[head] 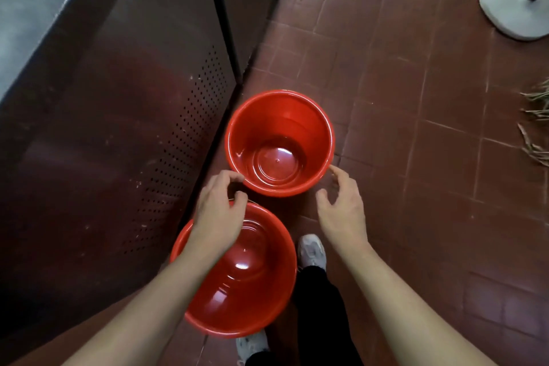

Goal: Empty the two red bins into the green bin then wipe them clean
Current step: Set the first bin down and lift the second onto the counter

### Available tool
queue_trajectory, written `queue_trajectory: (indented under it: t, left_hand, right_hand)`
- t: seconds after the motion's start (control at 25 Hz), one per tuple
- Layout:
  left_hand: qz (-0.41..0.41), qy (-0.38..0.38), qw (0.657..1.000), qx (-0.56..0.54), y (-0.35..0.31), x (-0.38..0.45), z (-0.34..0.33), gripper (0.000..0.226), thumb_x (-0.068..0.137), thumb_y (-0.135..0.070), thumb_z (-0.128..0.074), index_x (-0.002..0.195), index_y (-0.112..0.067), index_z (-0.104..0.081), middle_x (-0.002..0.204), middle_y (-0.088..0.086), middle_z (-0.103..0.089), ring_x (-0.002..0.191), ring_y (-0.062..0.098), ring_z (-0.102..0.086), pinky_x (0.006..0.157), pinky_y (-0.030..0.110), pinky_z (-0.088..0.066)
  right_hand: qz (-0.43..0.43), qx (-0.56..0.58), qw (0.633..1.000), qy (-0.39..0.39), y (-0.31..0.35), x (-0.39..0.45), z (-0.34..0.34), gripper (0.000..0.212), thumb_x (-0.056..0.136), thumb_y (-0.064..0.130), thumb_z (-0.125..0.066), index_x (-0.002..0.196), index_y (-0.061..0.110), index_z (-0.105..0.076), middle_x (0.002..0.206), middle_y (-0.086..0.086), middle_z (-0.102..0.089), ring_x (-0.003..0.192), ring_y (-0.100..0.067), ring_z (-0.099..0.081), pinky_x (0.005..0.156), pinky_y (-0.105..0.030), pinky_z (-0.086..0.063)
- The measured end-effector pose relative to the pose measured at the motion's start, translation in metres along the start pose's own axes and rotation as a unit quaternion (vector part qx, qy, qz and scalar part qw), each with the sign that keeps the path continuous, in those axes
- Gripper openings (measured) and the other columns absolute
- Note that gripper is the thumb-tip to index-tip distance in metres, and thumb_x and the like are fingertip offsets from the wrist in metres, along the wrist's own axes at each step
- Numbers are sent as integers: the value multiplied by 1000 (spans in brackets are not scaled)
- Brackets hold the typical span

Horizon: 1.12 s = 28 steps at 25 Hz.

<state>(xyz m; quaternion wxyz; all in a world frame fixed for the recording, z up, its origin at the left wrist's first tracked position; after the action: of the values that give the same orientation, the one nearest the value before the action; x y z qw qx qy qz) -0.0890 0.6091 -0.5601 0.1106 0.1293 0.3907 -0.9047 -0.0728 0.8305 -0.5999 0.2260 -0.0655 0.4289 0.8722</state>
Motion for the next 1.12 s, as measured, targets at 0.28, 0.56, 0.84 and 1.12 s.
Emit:
queue_trajectory:
  t: [0.28, 0.56, 0.84, 1.12]
  left_hand:
    - [30, 3, 999, 19, -15, 81, -42, 29, 93, -13, -56, 119, -26, -61, 124, -7, -59, 116, 15, -54, 101, 32, -41]
    - [68, -18, 996, 55, 8, 158, -79, 45, 94, -15, -57, 137, -24, -54, 142, 2, -50, 130, 23, -48, 111, 36, -34]
    - [131, 13, 985, 110, 51, 208, -106, 65, 97, -23, -55, 157, -28, -31, 166, 5, -17, 145, 36, -29, 119, 47, -26]
    - [194, 45, 979, 51, 79, 232, -113, 74, 98, -25, -55, 161, -34, -18, 169, 10, -3, 153, 33, -19, 123, 43, -22]
  right_hand:
    - [-14, -22, 1000, 16, -15, 92, -1, 52, 94, 23, -59, 145, 28, -47, 132, 4, -53, 104, -1, -51, 96, -27, -43]
    - [-21, -45, 999, 22, -43, 178, -18, 52, 92, 23, -60, 143, 28, -48, 131, 0, -55, 113, -15, -57, 99, -36, -46]
    - [-34, -75, 994, 67, -68, 225, -50, 67, 92, 19, -60, 154, 22, -35, 150, -7, -42, 136, -20, -44, 112, -31, -33]
    - [-58, -97, 990, 88, -77, 239, -74, 75, 93, 22, -59, 159, 19, -25, 158, -11, -34, 143, -28, -38, 117, -40, -31]
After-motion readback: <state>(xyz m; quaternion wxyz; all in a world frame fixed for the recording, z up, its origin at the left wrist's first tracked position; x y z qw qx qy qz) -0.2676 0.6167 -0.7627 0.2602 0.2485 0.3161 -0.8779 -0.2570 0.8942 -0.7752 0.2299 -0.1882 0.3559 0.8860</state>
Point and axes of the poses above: each hand's wrist, its own x-axis towards the middle knuckle, its own z-axis out of the back of the hand, y = z × x, the point moved 1 cm from there along x, towards the middle knuckle
